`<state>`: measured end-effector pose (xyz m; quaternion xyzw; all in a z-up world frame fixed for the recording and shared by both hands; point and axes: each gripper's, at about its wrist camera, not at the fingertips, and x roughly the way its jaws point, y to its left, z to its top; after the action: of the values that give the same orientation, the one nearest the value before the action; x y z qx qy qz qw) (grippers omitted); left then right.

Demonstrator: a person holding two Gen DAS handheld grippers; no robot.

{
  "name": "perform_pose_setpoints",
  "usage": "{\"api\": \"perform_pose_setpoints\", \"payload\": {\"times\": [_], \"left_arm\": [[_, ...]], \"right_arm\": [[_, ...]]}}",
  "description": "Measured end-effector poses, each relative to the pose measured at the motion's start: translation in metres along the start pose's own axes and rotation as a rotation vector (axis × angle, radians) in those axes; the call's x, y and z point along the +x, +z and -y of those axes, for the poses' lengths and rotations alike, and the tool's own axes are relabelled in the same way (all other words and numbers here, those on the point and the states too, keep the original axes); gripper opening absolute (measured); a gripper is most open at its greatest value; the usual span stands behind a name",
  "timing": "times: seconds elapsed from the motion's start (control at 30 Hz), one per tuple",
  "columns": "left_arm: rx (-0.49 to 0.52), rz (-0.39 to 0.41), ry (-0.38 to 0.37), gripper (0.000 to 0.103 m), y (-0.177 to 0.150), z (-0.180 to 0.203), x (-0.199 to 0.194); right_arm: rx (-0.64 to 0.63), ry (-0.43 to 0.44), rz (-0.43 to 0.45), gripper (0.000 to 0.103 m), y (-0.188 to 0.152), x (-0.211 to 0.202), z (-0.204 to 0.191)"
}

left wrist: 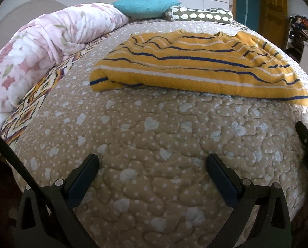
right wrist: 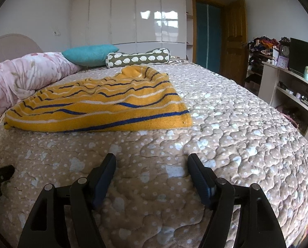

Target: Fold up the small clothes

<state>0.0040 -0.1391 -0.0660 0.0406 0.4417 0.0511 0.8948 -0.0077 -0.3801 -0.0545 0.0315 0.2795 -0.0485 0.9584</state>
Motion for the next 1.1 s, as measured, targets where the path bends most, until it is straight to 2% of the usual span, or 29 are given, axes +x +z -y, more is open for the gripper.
{"api": "perform_pose_setpoints", "payload": {"times": [0.3,0.83,0.9,0.97,1.03,1.1], "left_arm": [[-0.004,-0.051,-0.002,0.103,0.006,-0.001,0.003],[0.005,-0.058,-0.002,0.103,0.007,-0.001,0.003],[0.008,-0.081,-0.027,0.103,0.009,-0.002,0.000],[-0.007,-0.074,-0.081,0.094,0.013,-0.006,-0.007],[-0.020,-0.034,-0.134,0.092,0.020,-0.009,-0.020],[-0.004,0.027,-0.140,0.092,0.028,-0.007,-0.034]], "right_arm": [[-0.003,0.029,-0.002,0.079,0.001,0.000,0.006],[-0.030,-0.001,-0.031,0.082,0.004,0.008,0.003],[-0.032,-0.005,-0.035,0.082,0.004,0.009,0.003],[-0.033,-0.009,-0.038,0.082,0.005,0.010,0.002],[-0.033,-0.011,-0.039,0.082,0.005,0.010,0.002],[-0.033,-0.015,-0.041,0.083,0.005,0.011,0.001]]}}
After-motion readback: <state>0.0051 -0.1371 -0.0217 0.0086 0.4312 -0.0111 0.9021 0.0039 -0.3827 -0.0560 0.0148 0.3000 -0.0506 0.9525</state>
